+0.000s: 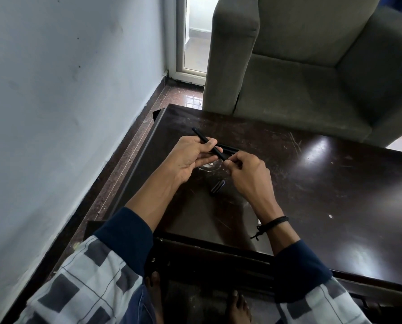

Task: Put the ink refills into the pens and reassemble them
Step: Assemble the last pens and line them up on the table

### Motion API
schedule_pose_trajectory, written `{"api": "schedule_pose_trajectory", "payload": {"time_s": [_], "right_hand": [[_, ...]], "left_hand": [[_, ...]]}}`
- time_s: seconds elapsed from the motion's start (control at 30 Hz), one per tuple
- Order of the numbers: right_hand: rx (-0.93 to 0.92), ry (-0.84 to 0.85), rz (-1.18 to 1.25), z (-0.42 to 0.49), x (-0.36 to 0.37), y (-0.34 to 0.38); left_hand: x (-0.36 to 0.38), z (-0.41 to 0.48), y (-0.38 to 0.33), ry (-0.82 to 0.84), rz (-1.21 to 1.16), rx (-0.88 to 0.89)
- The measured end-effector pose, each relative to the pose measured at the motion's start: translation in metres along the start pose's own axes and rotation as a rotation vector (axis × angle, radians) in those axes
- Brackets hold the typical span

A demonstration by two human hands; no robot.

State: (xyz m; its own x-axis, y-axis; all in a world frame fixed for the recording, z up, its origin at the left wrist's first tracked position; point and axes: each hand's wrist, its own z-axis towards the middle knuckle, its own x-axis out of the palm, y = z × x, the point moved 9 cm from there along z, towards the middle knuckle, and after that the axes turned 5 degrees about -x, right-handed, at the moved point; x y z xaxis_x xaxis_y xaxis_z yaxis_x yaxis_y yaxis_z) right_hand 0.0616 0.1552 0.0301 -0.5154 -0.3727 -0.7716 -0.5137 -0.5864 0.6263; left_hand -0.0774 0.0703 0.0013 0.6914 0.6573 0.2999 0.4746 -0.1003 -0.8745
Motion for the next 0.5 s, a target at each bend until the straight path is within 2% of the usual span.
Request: {"api": "schedule_pose_trajectory", "payload": {"time_s": [0.17,0.5], "right_hand": [[-0.006,-0.017,0.016,-0.001,-0.0023,0.0025],[0.012,0.06,0.009,0.0002,0.0047,-0.0011]], "left_hand": [[-0.0051,0.0019,-0.003,-0.016,-0.029,0.015],[-0.0039,0.0007,-0.0044,0.001,0.006,0.021]]}}
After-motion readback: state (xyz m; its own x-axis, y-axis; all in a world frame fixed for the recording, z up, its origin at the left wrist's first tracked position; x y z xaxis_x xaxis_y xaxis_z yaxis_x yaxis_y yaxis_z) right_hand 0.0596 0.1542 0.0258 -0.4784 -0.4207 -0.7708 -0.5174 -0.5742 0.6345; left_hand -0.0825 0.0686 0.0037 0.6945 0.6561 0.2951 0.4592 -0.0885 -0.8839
